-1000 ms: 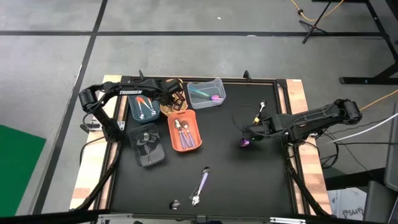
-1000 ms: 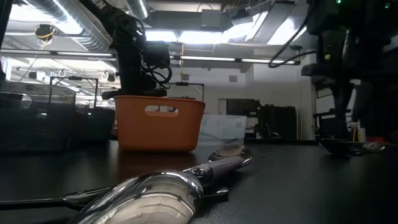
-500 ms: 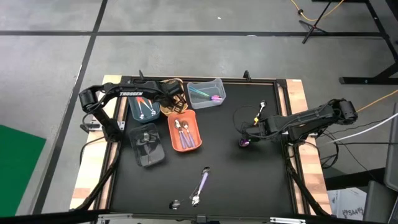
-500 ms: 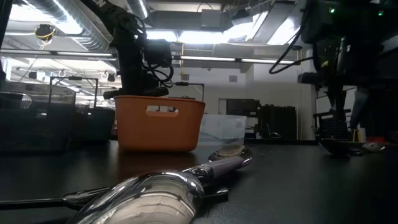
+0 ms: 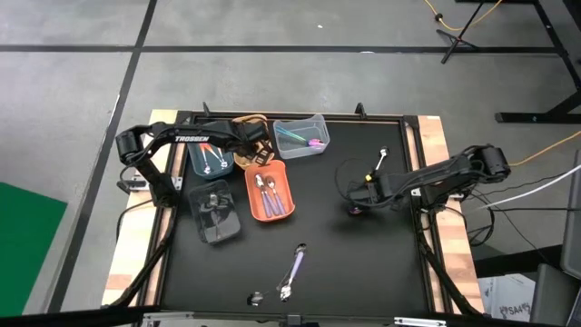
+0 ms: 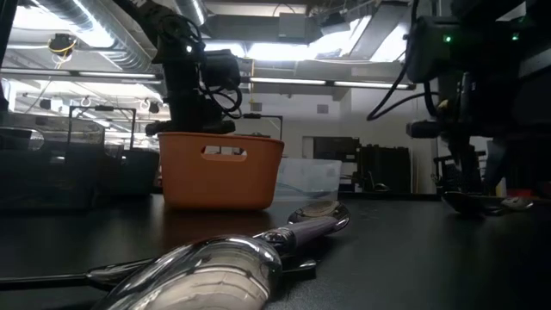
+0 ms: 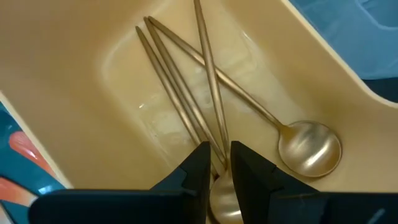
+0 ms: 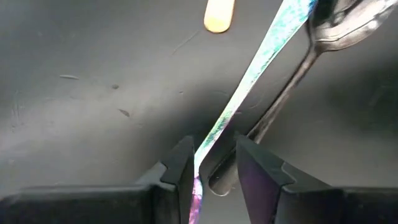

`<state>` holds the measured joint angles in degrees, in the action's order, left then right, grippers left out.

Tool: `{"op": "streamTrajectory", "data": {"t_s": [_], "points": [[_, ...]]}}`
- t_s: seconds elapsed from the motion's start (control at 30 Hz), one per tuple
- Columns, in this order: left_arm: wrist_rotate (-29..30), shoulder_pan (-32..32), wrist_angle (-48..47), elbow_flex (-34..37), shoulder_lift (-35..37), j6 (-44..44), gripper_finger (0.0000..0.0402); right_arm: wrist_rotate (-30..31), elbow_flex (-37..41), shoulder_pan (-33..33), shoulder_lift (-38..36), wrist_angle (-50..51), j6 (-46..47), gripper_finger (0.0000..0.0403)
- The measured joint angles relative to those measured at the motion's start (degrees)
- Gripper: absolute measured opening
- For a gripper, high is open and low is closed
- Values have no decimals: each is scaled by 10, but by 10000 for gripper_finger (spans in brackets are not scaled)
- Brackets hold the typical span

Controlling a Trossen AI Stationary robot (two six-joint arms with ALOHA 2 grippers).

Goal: Sort silverware by color (type)
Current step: Put the blue spoon into the transparent bin

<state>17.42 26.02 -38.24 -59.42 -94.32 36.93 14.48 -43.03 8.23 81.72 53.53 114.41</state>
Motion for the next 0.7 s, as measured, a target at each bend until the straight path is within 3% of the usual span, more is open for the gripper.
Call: {"op": "streamTrajectory", "data": {"t_s": [0.27, 0.7], "points": [[15, -2, 3, 0, 5, -5, 57, 0, 0, 0, 26, -16, 0, 108], [16, -31, 5, 0, 93, -31, 57, -1, 0, 0, 53, -27, 13, 108]]}}
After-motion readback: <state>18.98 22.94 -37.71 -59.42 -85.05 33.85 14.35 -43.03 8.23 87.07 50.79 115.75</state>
